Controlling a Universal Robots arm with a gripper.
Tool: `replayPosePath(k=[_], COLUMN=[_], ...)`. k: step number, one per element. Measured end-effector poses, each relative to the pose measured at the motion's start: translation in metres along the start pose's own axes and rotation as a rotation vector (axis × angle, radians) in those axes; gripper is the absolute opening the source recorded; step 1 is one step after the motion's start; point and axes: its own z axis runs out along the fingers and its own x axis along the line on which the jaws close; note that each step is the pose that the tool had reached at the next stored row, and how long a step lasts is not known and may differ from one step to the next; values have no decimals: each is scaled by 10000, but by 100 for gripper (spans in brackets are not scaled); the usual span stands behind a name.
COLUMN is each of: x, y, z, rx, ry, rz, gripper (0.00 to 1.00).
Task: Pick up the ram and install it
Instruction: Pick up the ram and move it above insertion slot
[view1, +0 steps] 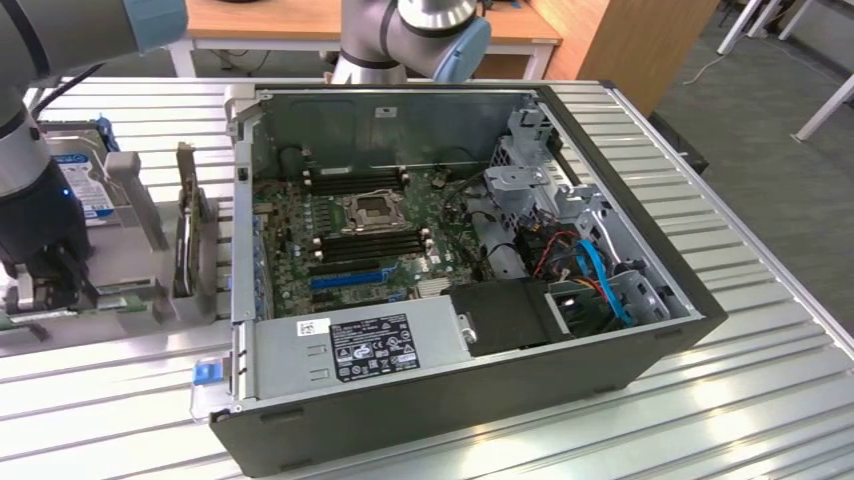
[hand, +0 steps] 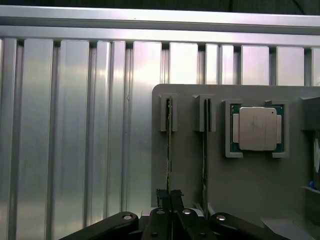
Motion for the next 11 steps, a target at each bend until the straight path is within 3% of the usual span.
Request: replayPosePath(k=[11], x=[-2], y=[8], z=[-198], rx=[0], ry=[-1], rz=[0], gripper=[12])
